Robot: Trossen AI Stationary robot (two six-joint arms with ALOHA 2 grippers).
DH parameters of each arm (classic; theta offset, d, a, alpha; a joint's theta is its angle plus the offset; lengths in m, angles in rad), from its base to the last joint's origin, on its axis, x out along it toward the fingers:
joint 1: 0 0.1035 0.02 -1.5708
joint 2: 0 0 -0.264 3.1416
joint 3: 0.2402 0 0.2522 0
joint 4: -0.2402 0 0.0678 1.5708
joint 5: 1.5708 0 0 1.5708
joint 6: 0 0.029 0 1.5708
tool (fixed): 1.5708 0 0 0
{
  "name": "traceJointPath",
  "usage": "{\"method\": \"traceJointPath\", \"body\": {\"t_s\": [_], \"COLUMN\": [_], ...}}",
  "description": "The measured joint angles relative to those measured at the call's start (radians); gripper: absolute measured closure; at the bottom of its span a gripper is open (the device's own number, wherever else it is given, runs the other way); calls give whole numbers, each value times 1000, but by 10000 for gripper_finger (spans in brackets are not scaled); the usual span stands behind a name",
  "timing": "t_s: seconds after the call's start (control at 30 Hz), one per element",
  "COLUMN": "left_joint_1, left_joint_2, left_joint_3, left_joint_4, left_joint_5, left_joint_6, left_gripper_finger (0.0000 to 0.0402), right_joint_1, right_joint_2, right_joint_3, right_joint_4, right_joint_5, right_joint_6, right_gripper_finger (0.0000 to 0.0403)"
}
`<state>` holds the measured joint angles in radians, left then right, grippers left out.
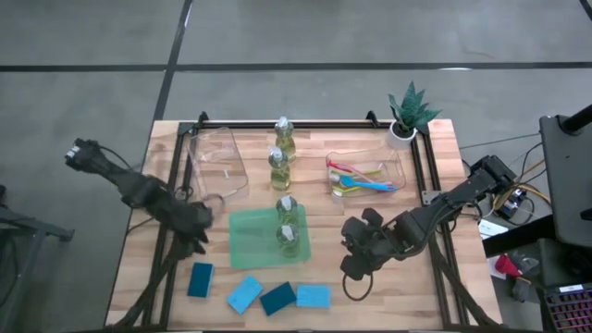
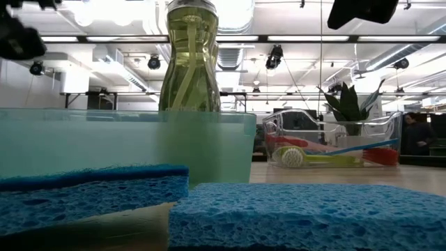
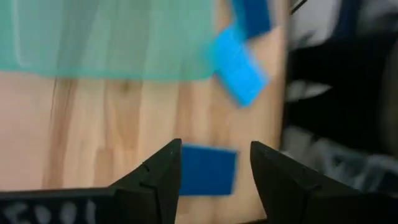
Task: Pick & Place Kitchen Sink Supplies
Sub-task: Put the blue sponge into the left transparent bin
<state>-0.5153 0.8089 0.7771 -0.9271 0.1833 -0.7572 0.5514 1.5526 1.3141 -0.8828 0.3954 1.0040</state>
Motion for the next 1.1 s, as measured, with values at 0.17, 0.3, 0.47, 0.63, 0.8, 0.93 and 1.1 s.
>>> {"method": "traceJointPath", "body": {"t_s": [0.17,0.3,0.47,0.63,0.8,0.93,1.1], "left_joint_1": [-73,-154,-231,-257,-259,-259,-259], "left_joint_2": [85,126,142,159,186,220,275], "left_joint_3": [-30,-89,-187,-245,-282,-316,-331], "left_joint_4": [4,6,143,244,288,359,433], "left_joint_5": [11,53,62,4,-11,-12,-14], "left_joint_6": [42,25,-69,-102,-81,-79,-49], "left_gripper_finger": [230,238,241,239,239,239,239], "right_joint_1": [2,7,7,7,7,7,6], "right_joint_2": [-8,-19,-28,-28,-31,-41,-57], "right_joint_3": [-3,-4,-7,-8,-9,-9,-9], "right_joint_4": [0,-3,-11,-42,-60,-64,-68], "right_joint_5": [-3,-4,-3,-3,-3,-7,-26], "right_joint_6": [13,9,-17,-18,-17,-17,-6], "right_gripper_finger": [394,394,394,394,394,394,394]}}
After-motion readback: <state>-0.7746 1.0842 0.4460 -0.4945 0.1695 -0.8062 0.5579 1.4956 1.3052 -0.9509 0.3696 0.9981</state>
